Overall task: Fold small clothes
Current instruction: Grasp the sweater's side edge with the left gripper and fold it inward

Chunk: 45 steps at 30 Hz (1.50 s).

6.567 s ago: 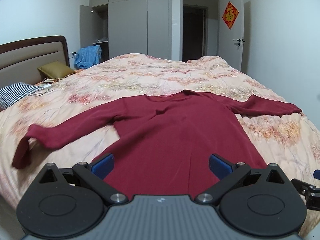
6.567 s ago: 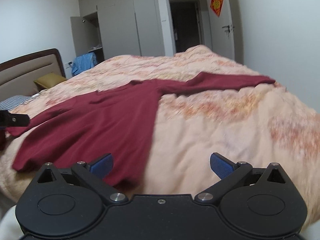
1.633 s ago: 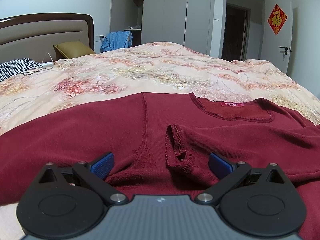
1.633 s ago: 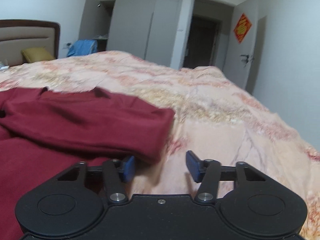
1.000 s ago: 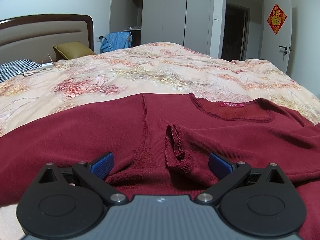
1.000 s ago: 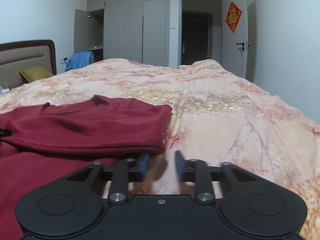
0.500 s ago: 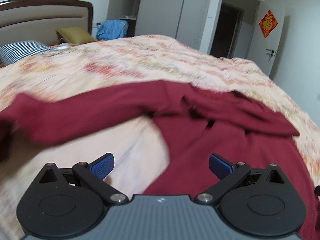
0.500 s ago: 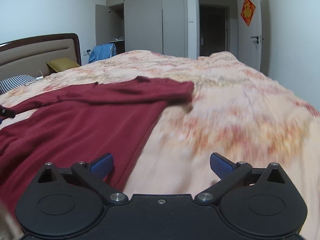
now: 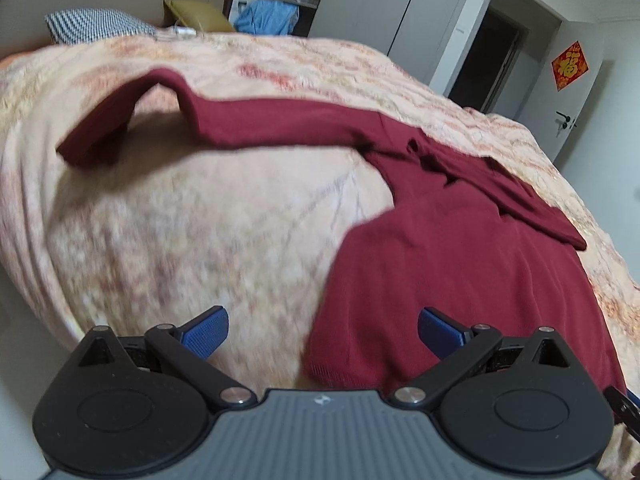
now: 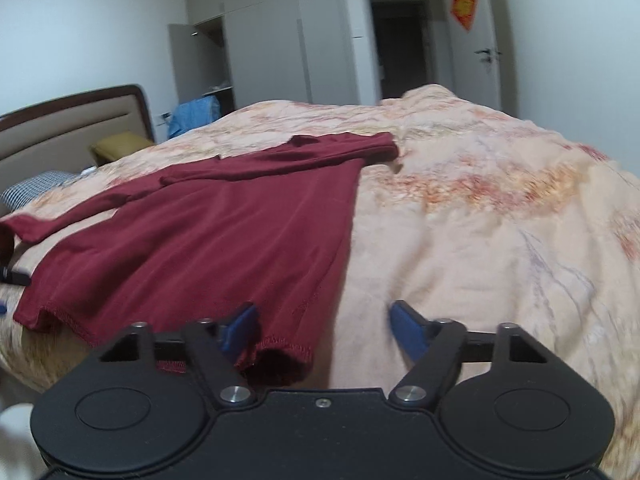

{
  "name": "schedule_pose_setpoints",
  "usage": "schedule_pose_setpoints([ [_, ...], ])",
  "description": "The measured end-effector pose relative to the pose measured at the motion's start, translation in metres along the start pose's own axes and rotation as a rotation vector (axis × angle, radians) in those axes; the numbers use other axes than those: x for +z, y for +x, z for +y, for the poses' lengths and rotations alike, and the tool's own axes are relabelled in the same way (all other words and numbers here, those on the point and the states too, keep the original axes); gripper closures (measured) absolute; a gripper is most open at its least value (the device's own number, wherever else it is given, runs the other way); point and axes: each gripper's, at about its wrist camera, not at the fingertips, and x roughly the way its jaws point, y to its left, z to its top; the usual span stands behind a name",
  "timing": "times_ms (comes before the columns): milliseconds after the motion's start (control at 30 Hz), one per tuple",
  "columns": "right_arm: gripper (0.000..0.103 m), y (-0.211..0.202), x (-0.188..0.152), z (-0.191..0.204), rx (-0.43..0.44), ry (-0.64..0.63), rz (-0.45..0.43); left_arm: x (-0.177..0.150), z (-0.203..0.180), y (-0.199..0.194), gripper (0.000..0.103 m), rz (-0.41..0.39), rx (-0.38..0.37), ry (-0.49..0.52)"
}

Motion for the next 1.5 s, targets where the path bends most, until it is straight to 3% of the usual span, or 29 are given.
schedule_pose_setpoints([
  [167,0.046,-0.005,0.0,0.004,-0.03,0.061,0.019,-0.01,-0.004,0.011,0.0,0.054,-0.026,-0.034],
  [367,0.075,-0.012,-0.005,0.008,-0.029,0.047,0.031,-0.018,0.0,0.011,0.004,0.042,-0.03,-0.108],
  [500,0.091,-0.02,-0.004,0.007,-0.016,0.048,0.004,-0.016,0.003,0.009,0.024,0.042,-0.001,-0.158],
  [567,0.092,-0.026,0.0,0.001,0.004,0.063,-0.014,-0.015,0.004,0.008,0.033,0.036,-0.016,-0.179],
  [633,0.093,-0.034,0.006,-0.003,0.01,0.058,-0.045,-0.015,0.007,0.005,0.058,0.036,-0.042,-0.205],
  [733,0.093,-0.046,0.015,-0.008,0.025,0.054,-0.089,-0.019,0.009,0.0,0.08,0.043,-0.061,-0.227],
  [833,0.094,-0.056,0.022,-0.012,0.035,0.056,-0.119,-0.022,0.008,-0.01,0.094,0.022,-0.089,-0.24],
  [1200,0.097,-0.104,0.037,-0.038,0.075,0.013,-0.176,-0.036,-0.018,-0.073,0.098,-0.048,-0.177,-0.187],
  [1333,0.097,-0.118,0.033,-0.047,0.052,-0.025,-0.16,-0.052,-0.023,-0.083,0.098,-0.031,-0.198,-0.184],
  [1500,0.097,-0.106,0.01,-0.055,0.022,-0.012,-0.068,-0.075,-0.016,-0.066,0.098,0.042,-0.173,-0.201],
])
